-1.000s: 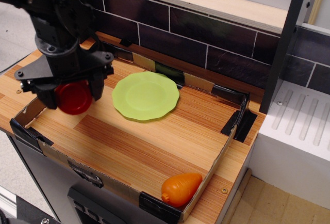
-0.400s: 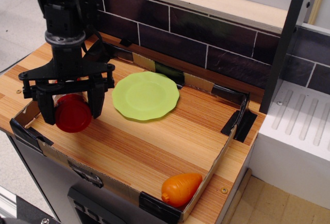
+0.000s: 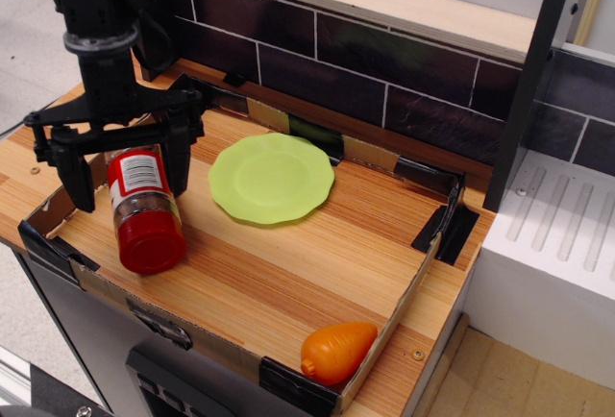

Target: Topple basil bottle

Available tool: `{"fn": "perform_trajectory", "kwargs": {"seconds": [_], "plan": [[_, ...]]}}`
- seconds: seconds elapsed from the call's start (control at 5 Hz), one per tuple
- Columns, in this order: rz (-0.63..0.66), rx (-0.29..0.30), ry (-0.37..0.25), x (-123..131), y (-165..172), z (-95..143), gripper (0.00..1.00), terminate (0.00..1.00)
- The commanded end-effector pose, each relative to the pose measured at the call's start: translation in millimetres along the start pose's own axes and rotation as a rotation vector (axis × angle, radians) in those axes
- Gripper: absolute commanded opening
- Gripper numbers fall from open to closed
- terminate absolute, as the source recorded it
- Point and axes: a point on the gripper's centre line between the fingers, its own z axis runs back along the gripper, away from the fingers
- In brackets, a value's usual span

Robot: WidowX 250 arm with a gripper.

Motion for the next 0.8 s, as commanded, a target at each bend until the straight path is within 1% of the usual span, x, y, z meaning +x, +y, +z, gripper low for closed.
{"fn": "perform_trajectory", "kwargs": {"seconds": [0.0, 0.2, 0.4, 0.6], "plan": [[0.03, -0.106, -0.057, 13, 1, 54, 1.0, 0.0], [0.029, -0.132, -0.128, 18, 2, 82, 1.0, 0.0], [0.029, -0.132, -0.128, 18, 2, 82, 1.0, 0.0], [0.029, -0.132, -0.128, 18, 2, 82, 1.0, 1.0]]}}
